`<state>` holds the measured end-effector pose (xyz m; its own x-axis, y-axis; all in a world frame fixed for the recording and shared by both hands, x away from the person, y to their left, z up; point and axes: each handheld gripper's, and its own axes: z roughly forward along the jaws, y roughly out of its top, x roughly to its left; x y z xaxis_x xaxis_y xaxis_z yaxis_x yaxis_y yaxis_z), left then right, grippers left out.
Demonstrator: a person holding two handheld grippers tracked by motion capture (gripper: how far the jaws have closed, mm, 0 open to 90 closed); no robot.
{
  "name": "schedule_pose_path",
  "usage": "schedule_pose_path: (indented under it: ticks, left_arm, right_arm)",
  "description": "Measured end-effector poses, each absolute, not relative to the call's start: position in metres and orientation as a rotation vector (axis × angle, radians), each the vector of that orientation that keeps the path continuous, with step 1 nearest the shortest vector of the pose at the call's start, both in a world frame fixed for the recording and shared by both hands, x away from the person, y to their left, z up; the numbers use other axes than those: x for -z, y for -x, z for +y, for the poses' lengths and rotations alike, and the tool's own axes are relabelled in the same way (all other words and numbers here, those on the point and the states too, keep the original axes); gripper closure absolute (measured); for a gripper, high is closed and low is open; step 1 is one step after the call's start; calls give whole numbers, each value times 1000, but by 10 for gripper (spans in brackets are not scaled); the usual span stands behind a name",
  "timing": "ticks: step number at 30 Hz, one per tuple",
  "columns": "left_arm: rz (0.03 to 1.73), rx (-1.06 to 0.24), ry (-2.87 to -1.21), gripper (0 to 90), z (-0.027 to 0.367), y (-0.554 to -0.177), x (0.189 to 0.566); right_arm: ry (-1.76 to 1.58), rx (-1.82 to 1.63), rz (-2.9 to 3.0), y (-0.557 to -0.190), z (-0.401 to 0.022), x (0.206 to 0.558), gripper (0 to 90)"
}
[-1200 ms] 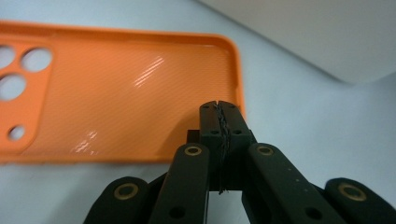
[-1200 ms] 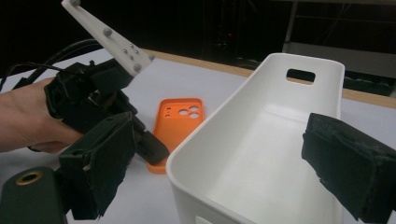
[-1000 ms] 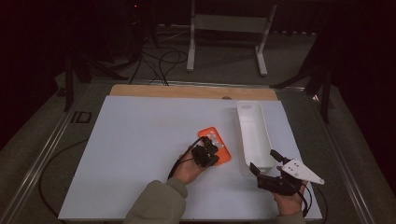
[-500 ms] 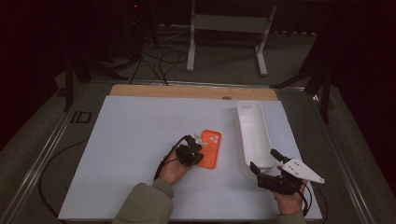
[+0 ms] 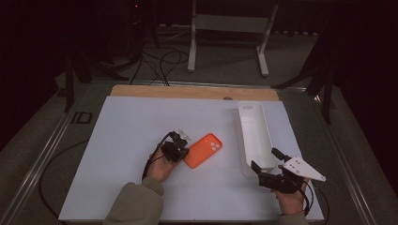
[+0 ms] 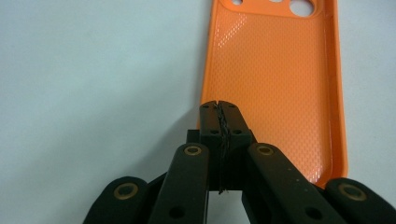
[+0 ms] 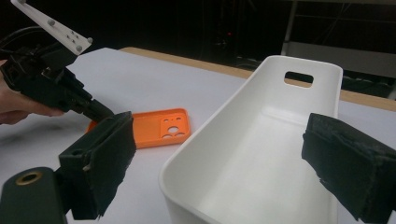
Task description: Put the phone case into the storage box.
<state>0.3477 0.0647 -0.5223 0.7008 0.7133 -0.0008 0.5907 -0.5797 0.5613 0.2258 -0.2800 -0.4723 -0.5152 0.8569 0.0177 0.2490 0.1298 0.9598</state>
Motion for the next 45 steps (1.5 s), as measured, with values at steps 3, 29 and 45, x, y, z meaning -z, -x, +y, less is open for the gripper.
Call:
schedule_pose_path:
  ticks: [3, 29, 45]
  left_arm:
    - [997, -306, -2372, 900, 64, -348, 522]
    - [878, -481, -1907, 223, 147, -289, 454]
    - [961, -535, -1733, 3, 234, -241, 471]
  right_arm:
    - [-1068, -1407, 1856, -226, -280, 473, 92]
    - [-1056, -1401, 1883, -229, -278, 471, 92]
    - [-1040, -1414, 1870, -232, -278, 466, 91]
